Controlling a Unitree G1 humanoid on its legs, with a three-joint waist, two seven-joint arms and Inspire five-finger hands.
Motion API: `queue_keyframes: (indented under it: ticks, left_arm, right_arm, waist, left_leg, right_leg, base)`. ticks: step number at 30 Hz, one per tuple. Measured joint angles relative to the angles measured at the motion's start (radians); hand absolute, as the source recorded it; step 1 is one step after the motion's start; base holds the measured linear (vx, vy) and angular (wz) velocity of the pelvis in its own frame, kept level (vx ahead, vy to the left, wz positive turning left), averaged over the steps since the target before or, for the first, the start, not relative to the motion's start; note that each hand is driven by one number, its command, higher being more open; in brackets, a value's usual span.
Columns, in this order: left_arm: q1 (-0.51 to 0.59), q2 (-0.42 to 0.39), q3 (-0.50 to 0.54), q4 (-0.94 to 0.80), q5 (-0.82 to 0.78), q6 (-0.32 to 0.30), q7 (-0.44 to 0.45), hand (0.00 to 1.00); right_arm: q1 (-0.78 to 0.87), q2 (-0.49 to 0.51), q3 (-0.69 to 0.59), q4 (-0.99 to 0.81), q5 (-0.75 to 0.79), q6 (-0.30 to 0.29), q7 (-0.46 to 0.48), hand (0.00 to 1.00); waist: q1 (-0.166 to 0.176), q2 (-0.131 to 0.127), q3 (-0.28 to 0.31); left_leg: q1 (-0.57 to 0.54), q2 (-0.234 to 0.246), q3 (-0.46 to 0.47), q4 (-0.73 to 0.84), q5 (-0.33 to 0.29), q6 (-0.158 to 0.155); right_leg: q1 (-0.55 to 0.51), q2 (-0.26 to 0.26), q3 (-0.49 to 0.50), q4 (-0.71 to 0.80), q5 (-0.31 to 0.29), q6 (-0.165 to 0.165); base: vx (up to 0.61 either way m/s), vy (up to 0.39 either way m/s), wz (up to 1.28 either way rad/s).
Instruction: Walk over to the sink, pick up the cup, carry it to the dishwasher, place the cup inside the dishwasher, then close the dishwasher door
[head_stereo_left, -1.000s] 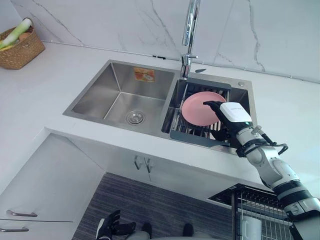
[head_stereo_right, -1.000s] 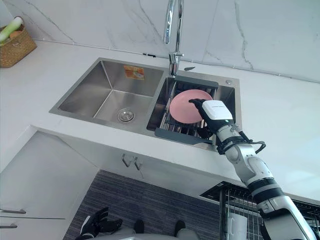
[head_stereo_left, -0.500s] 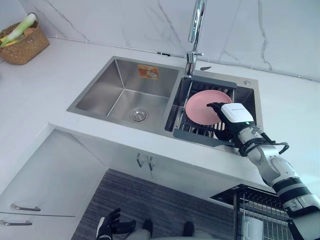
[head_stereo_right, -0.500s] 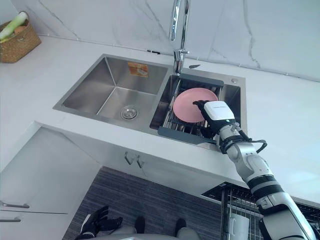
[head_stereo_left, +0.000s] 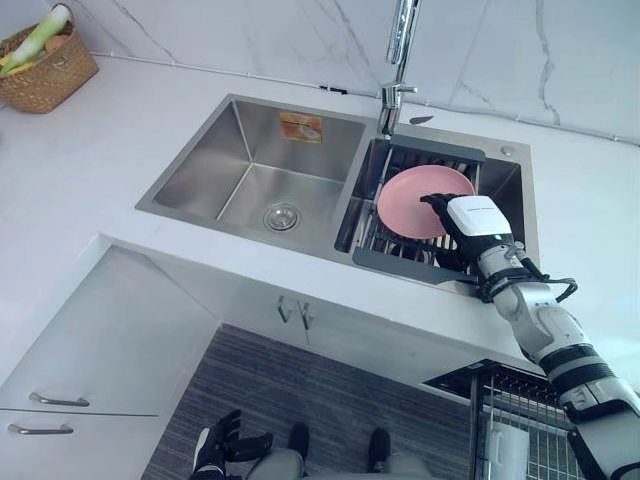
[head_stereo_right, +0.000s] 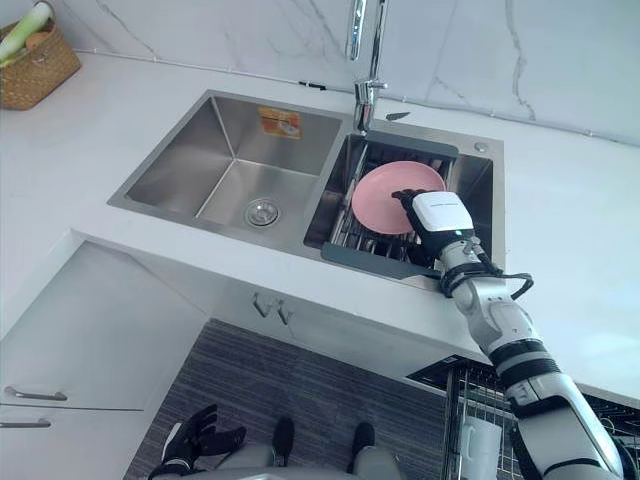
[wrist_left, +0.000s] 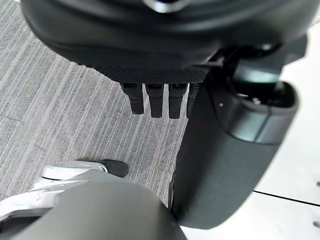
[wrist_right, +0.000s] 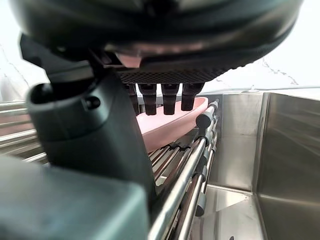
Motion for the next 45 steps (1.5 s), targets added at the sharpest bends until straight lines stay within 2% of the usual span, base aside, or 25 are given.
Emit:
queue_keyframes:
  ticks: [5, 13, 21, 32, 41, 45]
  left_arm:
    - [-0.006, 0.000, -0.002, 0.002, 0.000, 0.000, 0.000, 0.90]
    - [-0.011, 0.001, -0.003, 0.004, 0.000, 0.002, -0.001, 0.90]
    - [-0.014, 0.003, -0.011, 0.007, 0.001, 0.015, -0.004, 0.90]
    - [-0.015, 0.005, -0.010, 0.007, 0.006, 0.031, -0.005, 0.90]
    - [-0.015, 0.002, -0.009, 0.017, 0.011, 0.036, -0.006, 0.90]
    - [-0.015, 0.003, -0.009, 0.017, 0.012, 0.036, -0.006, 0.90]
  right_arm:
    - [-0.014, 0.012, -0.013, 0.017, -0.018, 0.018, -0.012, 0.30]
    - [-0.024, 0.022, -0.022, 0.021, -0.018, 0.013, -0.010, 0.30]
    - [0.010, 0.062, -0.090, -0.003, -0.003, 0.012, -0.006, 0.30]
    - [0.109, 0.133, -0.177, -0.184, 0.101, 0.038, -0.035, 0.30]
    - [0.166, 0.165, -0.214, -0.316, 0.140, 0.031, -0.053, 0.30]
    - [0.166, 0.172, -0.231, -0.322, 0.142, 0.028, -0.053, 0.30]
  waist:
    - [0.003, 0.002, 0.004]
    - [0.003, 0.003, 0.004]
    - [0.004, 0.006, 0.005]
    - [0.005, 0.011, 0.004]
    - [0.003, 0.015, 0.001]
    - [0.002, 0.015, 0.000]
  left_leg:
    - [-0.006, 0.000, -0.008, -0.021, 0.020, -0.007]
    - [-0.005, 0.000, -0.008, -0.038, 0.036, -0.003]
    - [0.021, 0.001, -0.005, -0.058, 0.043, -0.002]
    - [0.054, 0.006, 0.016, -0.062, 0.038, -0.008]
    - [0.070, 0.007, 0.023, -0.063, 0.037, -0.009]
    - [0.072, 0.007, 0.024, -0.065, 0.039, -0.006]
  right_leg:
    - [-0.010, -0.003, -0.010, 0.000, 0.005, 0.002]
    - [-0.018, -0.002, -0.009, 0.002, 0.013, -0.003]
    - [-0.002, -0.001, -0.006, 0.004, 0.014, -0.003]
    - [0.015, -0.001, 0.014, 0.004, 0.014, -0.002]
    - [0.031, 0.000, 0.022, 0.004, 0.014, -0.002]
    - [0.031, 0.000, 0.023, 0.004, 0.015, -0.001]
  base:
    - [-0.04, 0.001, 0.07]
    - [0.00, 0.000, 0.00]
    - [0.00, 0.000, 0.00]
    - [0.01, -0.001, -0.04]
    - [-0.03, 0.000, -0.03]
    - [0.00, 0.000, 0.00]
